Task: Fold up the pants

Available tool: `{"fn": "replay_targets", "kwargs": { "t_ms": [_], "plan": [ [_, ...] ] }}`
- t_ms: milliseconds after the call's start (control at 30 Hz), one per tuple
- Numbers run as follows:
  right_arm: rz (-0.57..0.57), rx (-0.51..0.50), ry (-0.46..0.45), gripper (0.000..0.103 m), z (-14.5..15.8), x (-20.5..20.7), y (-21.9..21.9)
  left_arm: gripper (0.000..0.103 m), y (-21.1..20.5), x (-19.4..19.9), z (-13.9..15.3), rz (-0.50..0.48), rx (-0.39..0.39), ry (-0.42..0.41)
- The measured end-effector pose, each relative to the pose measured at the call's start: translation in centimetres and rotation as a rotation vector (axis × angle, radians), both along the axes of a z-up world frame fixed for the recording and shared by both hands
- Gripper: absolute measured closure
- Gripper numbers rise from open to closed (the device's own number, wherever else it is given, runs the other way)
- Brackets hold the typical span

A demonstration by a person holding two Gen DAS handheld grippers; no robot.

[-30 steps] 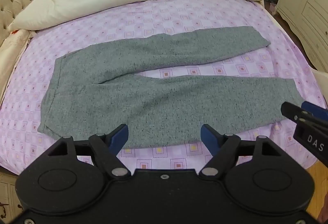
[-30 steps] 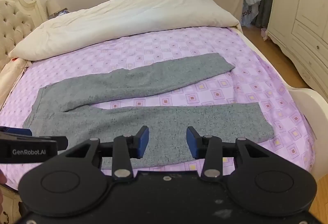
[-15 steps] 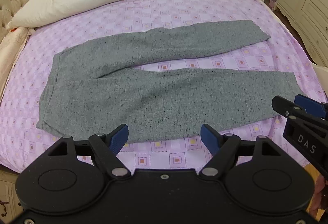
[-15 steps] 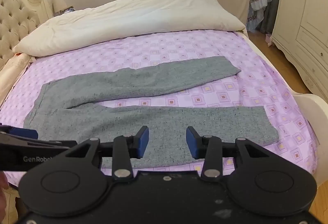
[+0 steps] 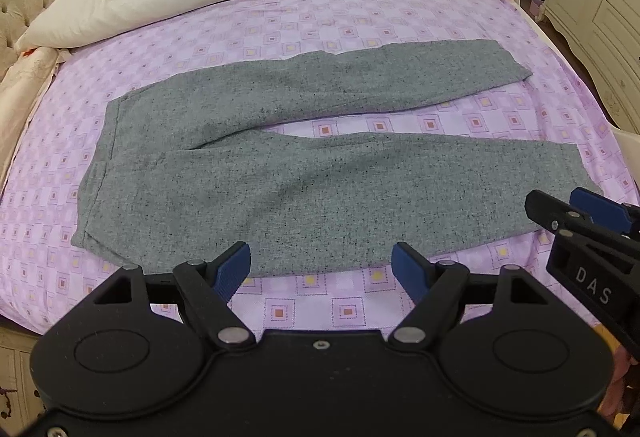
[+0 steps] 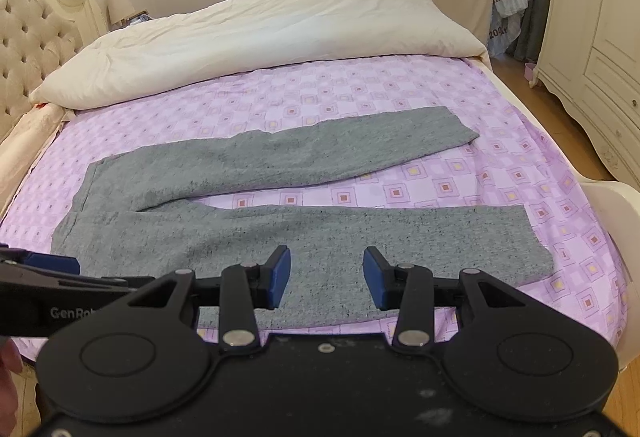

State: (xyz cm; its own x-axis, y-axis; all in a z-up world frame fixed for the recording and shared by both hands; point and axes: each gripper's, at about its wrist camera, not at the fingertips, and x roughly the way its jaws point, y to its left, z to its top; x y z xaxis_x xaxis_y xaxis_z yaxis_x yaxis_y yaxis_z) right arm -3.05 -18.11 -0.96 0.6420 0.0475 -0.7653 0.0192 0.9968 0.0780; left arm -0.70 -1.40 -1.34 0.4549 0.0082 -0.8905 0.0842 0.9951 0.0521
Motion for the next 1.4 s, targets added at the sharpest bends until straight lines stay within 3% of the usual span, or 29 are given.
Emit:
{"fn": "replay_targets", "kwargs": {
  "t_ms": [1400],
  "plan": [
    [0.040, 0.025, 0.028, 0.060, -0.60, 0.39, 0.36, 0.025, 0.33, 0.39, -0.11, 0.009, -0.003, 0.005]
  ]
}}
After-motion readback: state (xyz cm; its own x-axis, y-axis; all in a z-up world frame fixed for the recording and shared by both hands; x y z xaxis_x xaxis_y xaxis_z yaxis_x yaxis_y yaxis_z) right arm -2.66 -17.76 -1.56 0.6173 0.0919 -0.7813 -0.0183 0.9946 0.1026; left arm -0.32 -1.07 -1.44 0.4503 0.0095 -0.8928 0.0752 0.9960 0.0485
